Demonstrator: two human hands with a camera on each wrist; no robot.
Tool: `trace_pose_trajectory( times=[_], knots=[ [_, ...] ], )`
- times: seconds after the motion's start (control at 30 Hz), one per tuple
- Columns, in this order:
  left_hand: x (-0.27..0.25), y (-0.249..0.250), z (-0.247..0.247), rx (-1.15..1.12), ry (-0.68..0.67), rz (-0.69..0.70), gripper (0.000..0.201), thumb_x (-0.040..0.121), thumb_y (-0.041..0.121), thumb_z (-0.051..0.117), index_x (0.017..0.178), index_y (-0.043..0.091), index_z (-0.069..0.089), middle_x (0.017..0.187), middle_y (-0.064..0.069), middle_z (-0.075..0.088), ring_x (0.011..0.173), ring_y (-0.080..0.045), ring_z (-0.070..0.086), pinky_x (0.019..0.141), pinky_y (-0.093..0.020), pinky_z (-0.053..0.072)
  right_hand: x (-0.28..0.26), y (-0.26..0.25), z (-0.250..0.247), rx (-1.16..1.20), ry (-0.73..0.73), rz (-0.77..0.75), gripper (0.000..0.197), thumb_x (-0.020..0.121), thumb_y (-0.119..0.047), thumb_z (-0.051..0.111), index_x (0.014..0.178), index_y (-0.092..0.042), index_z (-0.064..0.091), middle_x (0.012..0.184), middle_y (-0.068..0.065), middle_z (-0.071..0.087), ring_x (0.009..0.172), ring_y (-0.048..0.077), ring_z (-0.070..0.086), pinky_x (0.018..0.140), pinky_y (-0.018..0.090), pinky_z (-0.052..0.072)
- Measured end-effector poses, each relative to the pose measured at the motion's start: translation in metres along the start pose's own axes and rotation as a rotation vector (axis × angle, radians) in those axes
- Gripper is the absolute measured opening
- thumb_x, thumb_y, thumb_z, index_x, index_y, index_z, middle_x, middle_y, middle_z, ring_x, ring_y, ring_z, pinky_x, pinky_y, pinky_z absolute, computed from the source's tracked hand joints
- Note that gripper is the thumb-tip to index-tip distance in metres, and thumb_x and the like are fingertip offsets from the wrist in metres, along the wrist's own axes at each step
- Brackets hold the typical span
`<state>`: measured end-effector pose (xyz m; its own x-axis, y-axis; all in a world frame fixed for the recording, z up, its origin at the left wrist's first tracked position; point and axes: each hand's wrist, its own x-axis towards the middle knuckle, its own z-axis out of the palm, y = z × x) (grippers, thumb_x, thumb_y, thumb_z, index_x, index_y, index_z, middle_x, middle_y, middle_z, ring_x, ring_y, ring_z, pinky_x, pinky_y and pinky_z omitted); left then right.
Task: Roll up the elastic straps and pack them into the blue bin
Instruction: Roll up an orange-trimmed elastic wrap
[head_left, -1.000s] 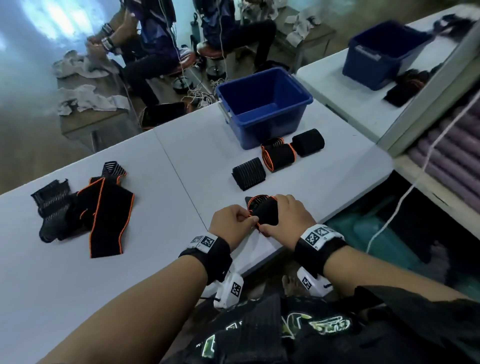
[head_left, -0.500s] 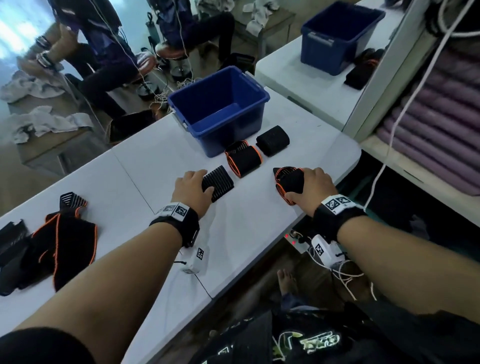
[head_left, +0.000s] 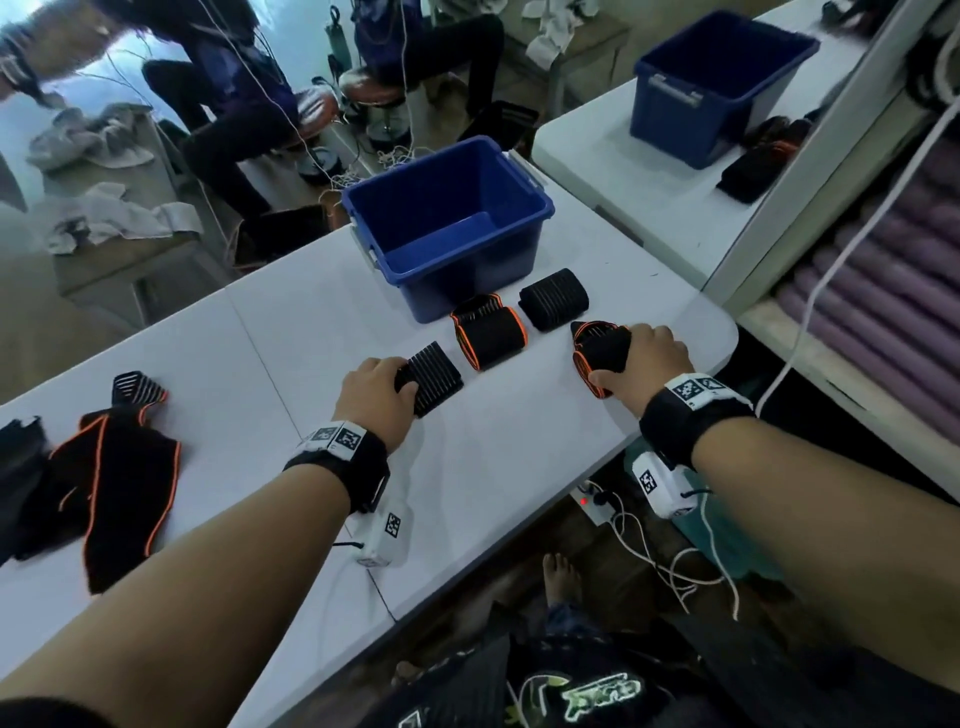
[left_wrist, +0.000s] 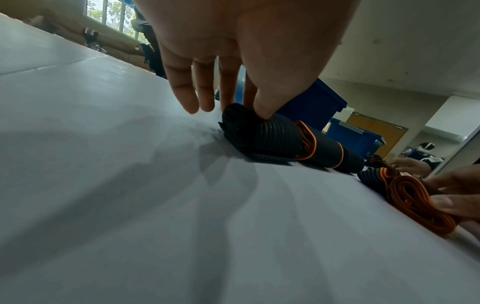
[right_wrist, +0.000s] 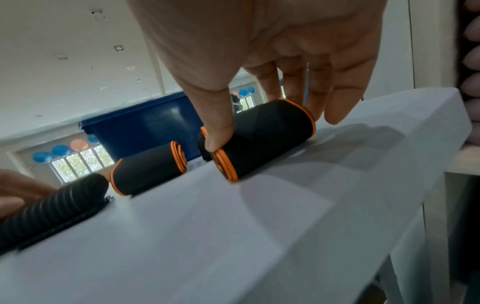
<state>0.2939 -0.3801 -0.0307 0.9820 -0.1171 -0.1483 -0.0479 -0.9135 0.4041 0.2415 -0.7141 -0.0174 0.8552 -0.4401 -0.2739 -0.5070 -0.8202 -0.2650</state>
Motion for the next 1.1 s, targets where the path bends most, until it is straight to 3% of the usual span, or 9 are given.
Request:
trace_pose_trajectory(
  times=[0.13, 0.3, 0.57, 0.8, 0.93, 1.1],
  knots=[
    [0.000, -0.007, -0.003, -0.082, 0.040, -0.041, 0.040, 0.098, 0.034, 0.057, 0.132, 0.016, 0.059, 0.132, -0.010, 0.058, 0.122, -0.032, 0.053, 0.106, -0.043, 0.042, 0.004, 0.000, -0.019, 0.071, -0.004, 0.018, 0.085, 0.072, -0.059, 0.076, 0.136, -0.012, 0.045, 0.134, 0.017, 0.048, 0.120, 0.040, 0.051, 0.099, 0.047, 0.046],
    [-0.010, -0.038, -0.011, -0.128, 0.073, -0.106, 0.039, 0.097, 0.037, 0.058, 0.129, 0.015, 0.060, 0.131, -0.008, 0.059, 0.122, -0.031, 0.055, 0.106, -0.044, 0.044, 0.002, -0.023, -0.040, 0.130, 0.048, -0.066, 0.073, 0.080, -0.060, 0.068, 0.132, -0.013, 0.049, 0.133, 0.015, 0.052, 0.117, 0.036, 0.056, 0.099, 0.046, 0.048],
    [-0.058, -0.123, -0.053, -0.124, 0.159, -0.290, 0.036, 0.097, 0.032, 0.059, 0.128, 0.014, 0.061, 0.131, -0.009, 0.058, 0.123, -0.030, 0.054, 0.108, -0.041, 0.042, -0.033, -0.143, -0.012, 0.080, -0.081, -0.383, 0.057, 0.082, -0.054, 0.069, 0.120, -0.013, 0.057, 0.117, 0.009, 0.061, 0.103, 0.029, 0.062, 0.091, 0.042, 0.051],
    [-0.132, -0.209, -0.094, 0.118, 0.250, -0.463, 0.038, 0.091, 0.030, 0.064, 0.127, 0.018, 0.063, 0.132, -0.008, 0.050, 0.119, -0.034, 0.048, 0.098, -0.047, 0.047, -0.094, -0.244, 0.036, 0.050, -0.278, -0.669, 0.056, 0.084, -0.052, 0.068, 0.124, -0.015, 0.055, 0.122, 0.009, 0.060, 0.110, 0.027, 0.060, 0.098, 0.042, 0.048],
    [-0.172, -0.242, -0.092, 0.178, 0.098, -0.622, 0.054, 0.091, 0.040, 0.059, 0.144, 0.031, 0.048, 0.151, -0.005, 0.039, 0.128, -0.034, 0.044, 0.101, -0.047, 0.044, -0.127, -0.280, 0.056, -0.001, -0.346, -0.807, 0.052, 0.087, -0.052, 0.064, 0.123, -0.016, 0.053, 0.122, 0.006, 0.058, 0.108, 0.024, 0.059, 0.095, 0.040, 0.049],
    [-0.192, -0.250, -0.080, 0.142, 0.014, -0.644, 0.063, 0.088, 0.048, 0.060, 0.147, 0.035, 0.043, 0.145, -0.002, 0.047, 0.123, -0.031, 0.051, 0.096, -0.043, 0.048, -0.155, -0.301, 0.068, -0.093, -0.420, -0.895, 0.050, 0.090, -0.050, 0.062, 0.126, -0.017, 0.052, 0.123, 0.003, 0.057, 0.109, 0.022, 0.058, 0.093, 0.036, 0.048]
  ],
)
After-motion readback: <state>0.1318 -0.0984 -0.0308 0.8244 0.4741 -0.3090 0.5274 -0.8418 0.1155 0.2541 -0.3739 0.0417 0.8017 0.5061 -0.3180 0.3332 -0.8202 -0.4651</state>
